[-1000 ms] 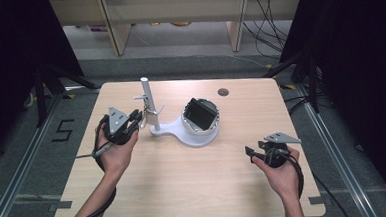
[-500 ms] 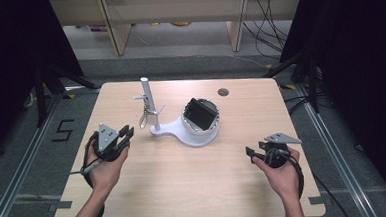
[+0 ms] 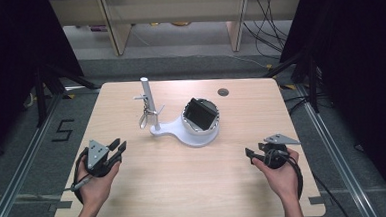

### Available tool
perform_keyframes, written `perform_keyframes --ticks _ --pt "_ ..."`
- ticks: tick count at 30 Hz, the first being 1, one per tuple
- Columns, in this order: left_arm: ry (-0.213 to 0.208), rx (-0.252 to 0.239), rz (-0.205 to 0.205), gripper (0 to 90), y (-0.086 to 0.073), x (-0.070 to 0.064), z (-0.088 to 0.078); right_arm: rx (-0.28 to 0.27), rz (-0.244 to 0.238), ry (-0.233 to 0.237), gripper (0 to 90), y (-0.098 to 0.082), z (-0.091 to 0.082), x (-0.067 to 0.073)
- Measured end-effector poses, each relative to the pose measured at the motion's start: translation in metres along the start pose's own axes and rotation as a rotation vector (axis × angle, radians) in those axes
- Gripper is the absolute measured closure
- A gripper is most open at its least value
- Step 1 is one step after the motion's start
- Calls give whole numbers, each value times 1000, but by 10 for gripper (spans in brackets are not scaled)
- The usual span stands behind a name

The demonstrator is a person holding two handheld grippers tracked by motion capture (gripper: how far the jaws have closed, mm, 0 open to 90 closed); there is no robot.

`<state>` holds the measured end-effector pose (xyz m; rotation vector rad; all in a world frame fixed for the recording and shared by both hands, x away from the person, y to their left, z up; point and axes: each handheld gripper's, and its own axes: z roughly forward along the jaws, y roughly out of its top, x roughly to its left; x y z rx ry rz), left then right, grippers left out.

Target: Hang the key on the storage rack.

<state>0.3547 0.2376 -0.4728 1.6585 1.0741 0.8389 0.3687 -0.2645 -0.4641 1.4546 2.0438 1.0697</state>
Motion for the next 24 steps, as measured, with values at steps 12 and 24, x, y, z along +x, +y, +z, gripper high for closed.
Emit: perform_keyframes --ticks 12,24 --pt "-35 -61 -54 545 -36 5 -7 -3 -8 1 438 -7 5 0" --pt "-36 -48 -73 458 -50 3 -3 6 -5 16 437 -7 3 2"
